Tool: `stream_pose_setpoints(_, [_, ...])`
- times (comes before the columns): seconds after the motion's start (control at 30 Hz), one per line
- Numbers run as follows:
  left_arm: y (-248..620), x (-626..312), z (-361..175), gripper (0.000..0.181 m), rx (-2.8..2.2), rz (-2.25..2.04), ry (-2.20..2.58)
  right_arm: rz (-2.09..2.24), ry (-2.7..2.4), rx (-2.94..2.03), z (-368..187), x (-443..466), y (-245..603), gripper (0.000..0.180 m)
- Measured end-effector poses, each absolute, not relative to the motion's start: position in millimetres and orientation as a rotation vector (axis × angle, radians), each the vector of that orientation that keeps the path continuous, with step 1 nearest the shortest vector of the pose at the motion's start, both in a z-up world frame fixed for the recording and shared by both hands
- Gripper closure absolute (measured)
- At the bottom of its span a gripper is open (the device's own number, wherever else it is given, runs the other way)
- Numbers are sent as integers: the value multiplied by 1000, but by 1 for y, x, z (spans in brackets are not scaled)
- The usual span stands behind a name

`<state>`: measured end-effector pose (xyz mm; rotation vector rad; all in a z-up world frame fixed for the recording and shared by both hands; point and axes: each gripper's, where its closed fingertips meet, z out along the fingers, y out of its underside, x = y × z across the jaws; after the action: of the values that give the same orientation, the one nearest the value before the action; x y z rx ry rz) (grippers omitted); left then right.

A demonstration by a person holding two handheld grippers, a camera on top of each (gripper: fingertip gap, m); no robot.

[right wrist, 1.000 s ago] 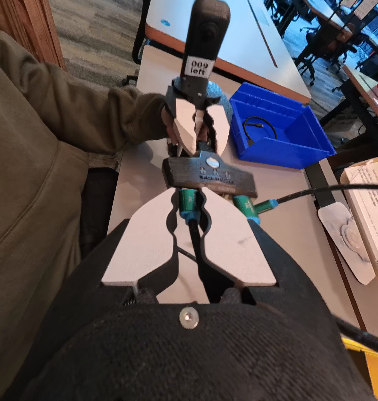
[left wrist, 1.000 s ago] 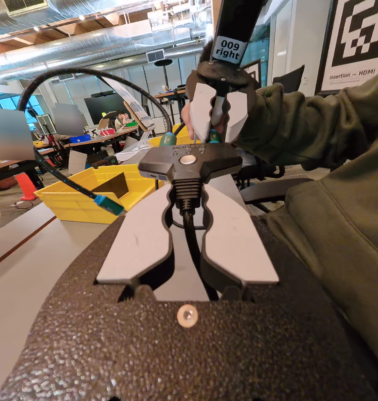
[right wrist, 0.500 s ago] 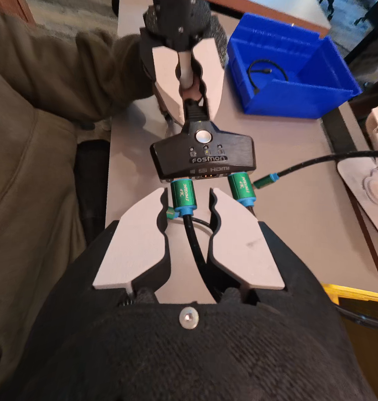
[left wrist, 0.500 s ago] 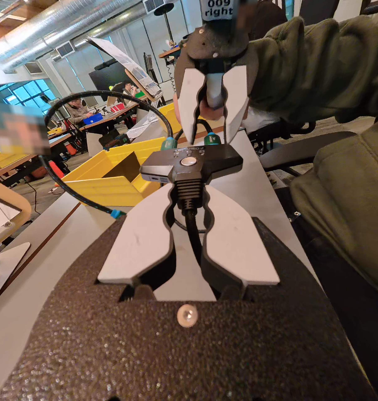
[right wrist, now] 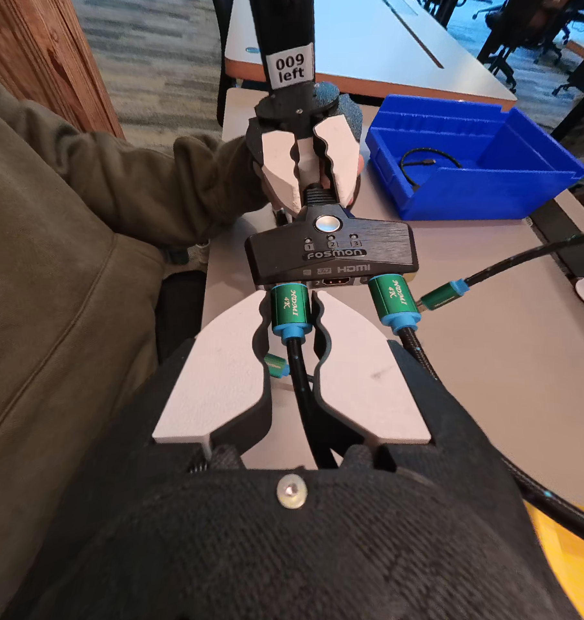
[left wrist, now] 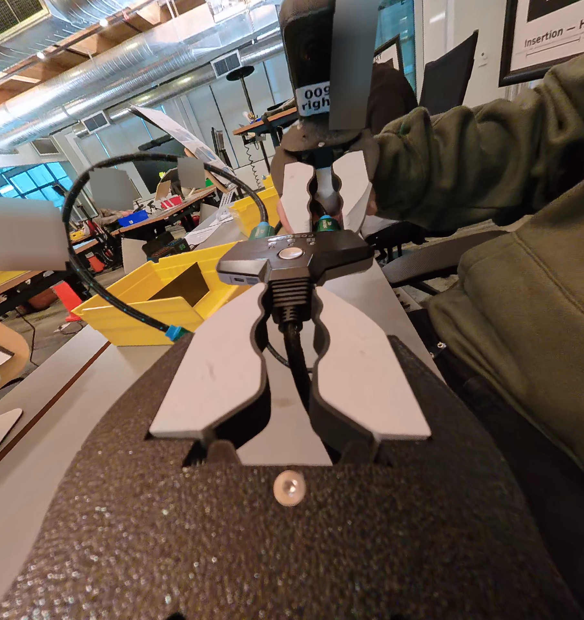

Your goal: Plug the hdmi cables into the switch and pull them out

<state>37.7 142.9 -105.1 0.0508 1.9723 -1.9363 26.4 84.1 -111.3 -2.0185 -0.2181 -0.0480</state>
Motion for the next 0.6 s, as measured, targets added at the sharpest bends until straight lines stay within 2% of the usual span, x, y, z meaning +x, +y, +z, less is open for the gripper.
stream_pose_setpoints(0.6, [138,31,-103,157,29,-2101,1968,-225,-426,-1993,-91,12,83,158])
